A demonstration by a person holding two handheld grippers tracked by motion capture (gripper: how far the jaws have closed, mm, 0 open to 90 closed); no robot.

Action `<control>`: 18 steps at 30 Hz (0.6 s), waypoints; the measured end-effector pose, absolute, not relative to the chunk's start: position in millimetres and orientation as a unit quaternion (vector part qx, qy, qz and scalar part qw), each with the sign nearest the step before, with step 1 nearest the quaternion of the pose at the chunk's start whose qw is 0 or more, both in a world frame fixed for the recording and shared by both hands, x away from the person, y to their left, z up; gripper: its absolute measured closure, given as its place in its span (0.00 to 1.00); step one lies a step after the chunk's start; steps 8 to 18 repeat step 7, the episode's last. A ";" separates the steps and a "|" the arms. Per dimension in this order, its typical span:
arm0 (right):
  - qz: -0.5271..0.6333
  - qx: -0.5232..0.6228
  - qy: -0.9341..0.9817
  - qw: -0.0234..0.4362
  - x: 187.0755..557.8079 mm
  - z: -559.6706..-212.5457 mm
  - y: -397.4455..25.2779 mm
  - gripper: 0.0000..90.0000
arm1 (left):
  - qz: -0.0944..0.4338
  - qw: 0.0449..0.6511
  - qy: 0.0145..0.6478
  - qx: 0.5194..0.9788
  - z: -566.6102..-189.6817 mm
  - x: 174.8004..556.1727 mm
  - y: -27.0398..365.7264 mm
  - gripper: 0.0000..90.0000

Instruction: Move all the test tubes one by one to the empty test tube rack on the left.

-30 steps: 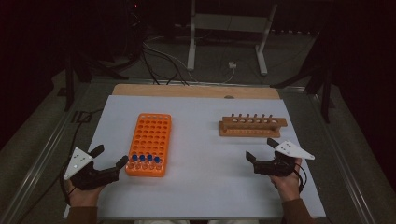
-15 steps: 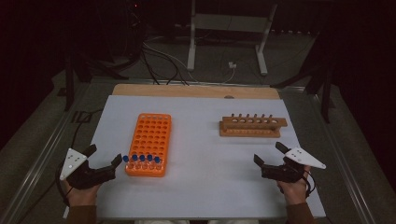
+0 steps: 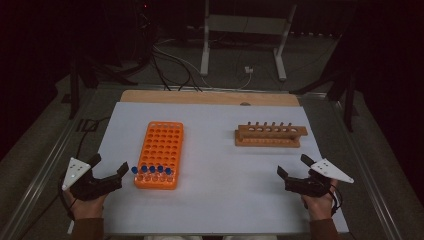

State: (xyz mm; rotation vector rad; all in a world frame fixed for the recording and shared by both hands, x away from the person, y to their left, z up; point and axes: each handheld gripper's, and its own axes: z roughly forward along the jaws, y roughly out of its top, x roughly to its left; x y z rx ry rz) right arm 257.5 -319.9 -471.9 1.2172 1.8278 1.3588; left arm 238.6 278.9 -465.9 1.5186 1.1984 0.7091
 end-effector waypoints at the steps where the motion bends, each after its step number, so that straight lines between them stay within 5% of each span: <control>1: 0.505 0.455 0.679 0.276 257.1 -472.1 -321.0 0.00 | 0.295 0.513 0.498 0.634 -466.1 239.0 277.6 0.01; 18: 0.504 0.463 0.675 0.276 258.8 -473.6 -324.3 0.00 | 0.294 0.510 0.503 0.633 -467.1 239.0 277.8 0.01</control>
